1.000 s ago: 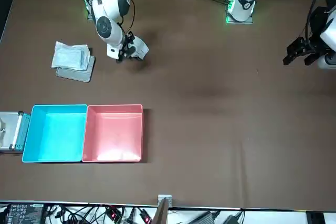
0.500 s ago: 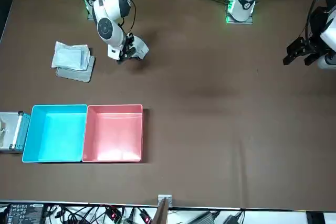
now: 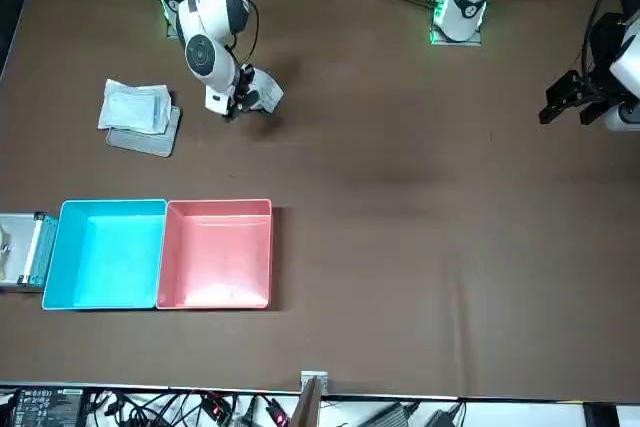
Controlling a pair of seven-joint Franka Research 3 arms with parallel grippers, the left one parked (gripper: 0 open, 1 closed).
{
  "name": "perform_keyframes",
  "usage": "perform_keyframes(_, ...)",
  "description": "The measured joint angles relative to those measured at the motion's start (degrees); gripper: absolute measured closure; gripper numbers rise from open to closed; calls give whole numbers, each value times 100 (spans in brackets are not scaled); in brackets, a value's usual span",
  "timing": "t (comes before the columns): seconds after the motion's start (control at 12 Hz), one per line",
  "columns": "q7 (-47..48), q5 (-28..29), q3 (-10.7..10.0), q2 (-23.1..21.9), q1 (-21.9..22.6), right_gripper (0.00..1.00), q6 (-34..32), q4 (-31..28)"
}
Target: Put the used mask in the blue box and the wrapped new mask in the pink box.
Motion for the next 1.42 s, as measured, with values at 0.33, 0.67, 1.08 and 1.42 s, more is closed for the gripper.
perform_keyframes(0.33,49,10,-101,-141,-74,98,-41,96)
perform_keyframes(0.67,159,11,-148,-541,-404,98,-385,386)
perform_keyframes(1.08,230,11,-167,-881,-1166,98,-1155,1154)
perform_keyframes(1.42,469,8,-186,-897,-1689,98,-1652,1983)
